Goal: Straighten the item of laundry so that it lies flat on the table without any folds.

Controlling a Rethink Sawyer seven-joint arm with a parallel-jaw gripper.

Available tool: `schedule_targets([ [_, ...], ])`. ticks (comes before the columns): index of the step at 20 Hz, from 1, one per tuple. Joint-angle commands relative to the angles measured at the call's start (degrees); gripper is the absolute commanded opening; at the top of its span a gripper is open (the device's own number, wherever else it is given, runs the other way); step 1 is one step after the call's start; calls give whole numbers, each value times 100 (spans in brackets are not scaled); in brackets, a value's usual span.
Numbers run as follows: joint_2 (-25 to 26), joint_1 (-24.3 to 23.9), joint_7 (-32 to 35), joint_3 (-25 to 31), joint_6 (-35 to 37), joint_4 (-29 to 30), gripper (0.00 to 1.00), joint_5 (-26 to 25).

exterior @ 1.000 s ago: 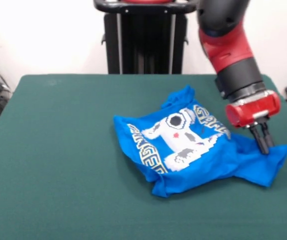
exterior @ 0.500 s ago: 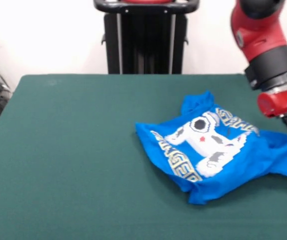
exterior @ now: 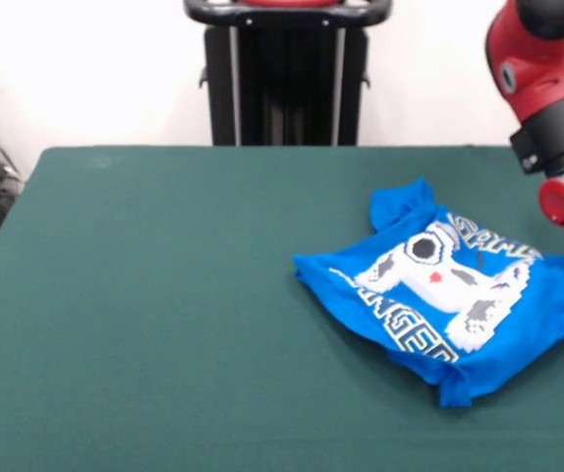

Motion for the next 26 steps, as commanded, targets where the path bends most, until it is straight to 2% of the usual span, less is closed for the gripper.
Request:
schedule_targets([
  [1, 740, 178, -1282, 89, -237, 99, 0, 499],
  [2, 798, 222, -1251, 4, -332, 93, 100, 539],
  [9, 863, 278, -1183, -70, -416, 94, 100, 463],
  [12, 847, 245, -1023, -59, -372, 74, 100, 245],
  [13, 730, 259, -853, -18, -224, 51, 100, 11],
  [14, 529, 242, -580, 56, -140, 140, 100, -429],
  [15, 420, 254, -497, 42, -166, 249, 100, -591],
  [18, -142, 284, -131, -97, -291, 816, 100, -1459],
  [23, -762, 210, 32, -169, -488, 1271, 100, -2029],
  [26, -994, 92, -29, -82, -515, 1386, 100, -2144],
])
